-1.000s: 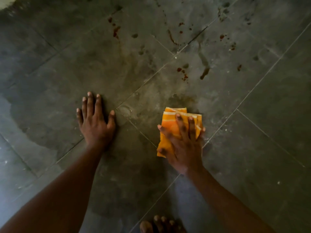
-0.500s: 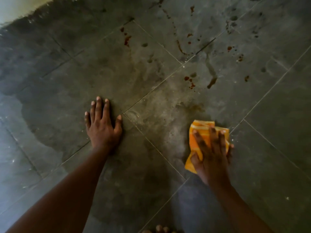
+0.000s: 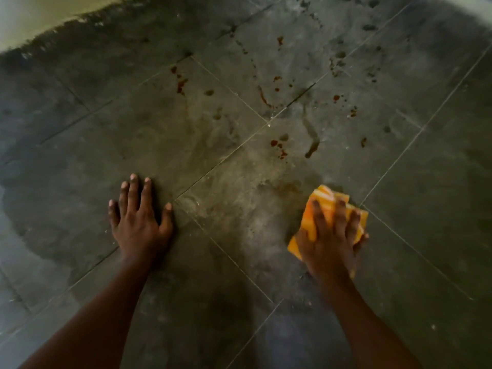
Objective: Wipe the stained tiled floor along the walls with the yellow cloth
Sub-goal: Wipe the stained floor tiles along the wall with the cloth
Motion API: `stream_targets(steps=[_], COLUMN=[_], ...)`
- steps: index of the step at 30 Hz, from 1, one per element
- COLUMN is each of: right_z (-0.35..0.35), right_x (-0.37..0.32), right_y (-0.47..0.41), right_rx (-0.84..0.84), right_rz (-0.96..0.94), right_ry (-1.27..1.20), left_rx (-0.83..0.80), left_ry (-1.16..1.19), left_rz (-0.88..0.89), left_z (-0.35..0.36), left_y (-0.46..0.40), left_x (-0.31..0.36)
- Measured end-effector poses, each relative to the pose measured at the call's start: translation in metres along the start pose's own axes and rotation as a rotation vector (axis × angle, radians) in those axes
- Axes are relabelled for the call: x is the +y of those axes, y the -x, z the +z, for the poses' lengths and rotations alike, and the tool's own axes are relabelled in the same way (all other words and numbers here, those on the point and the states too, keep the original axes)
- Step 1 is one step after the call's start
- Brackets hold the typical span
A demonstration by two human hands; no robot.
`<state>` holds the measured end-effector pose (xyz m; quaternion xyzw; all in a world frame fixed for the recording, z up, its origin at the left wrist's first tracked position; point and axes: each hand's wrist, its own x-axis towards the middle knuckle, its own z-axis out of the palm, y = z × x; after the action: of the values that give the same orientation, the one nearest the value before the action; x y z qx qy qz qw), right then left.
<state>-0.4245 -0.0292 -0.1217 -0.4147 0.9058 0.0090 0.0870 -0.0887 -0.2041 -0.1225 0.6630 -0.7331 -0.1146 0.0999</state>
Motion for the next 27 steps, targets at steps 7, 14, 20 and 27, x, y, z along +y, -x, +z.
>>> stream_targets(steps=[7,14,20,27], right_z=[-0.002,0.007,0.001,-0.004], right_x=[-0.061,-0.047,-0.128,-0.055], right_y=[-0.008,-0.038,-0.078,-0.056], right_rx=[-0.007,0.088,0.096,0.031], right_rz=[-0.225,0.144,-0.077,0.055], right_ry=[-0.037,-0.095,-0.086,-0.026], left_rx=[0.039,0.021,0.008,0.005], left_ry=[-0.069,-0.014,0.018,0.03], left_rz=[0.058,0.131,0.098,0.067], left_z=[-0.019,-0.012,-0.01,-0.013], left_y=[-0.03,-0.06,-0.067,-0.063], left_x=[0.0,-0.018,-0.023,-0.018])
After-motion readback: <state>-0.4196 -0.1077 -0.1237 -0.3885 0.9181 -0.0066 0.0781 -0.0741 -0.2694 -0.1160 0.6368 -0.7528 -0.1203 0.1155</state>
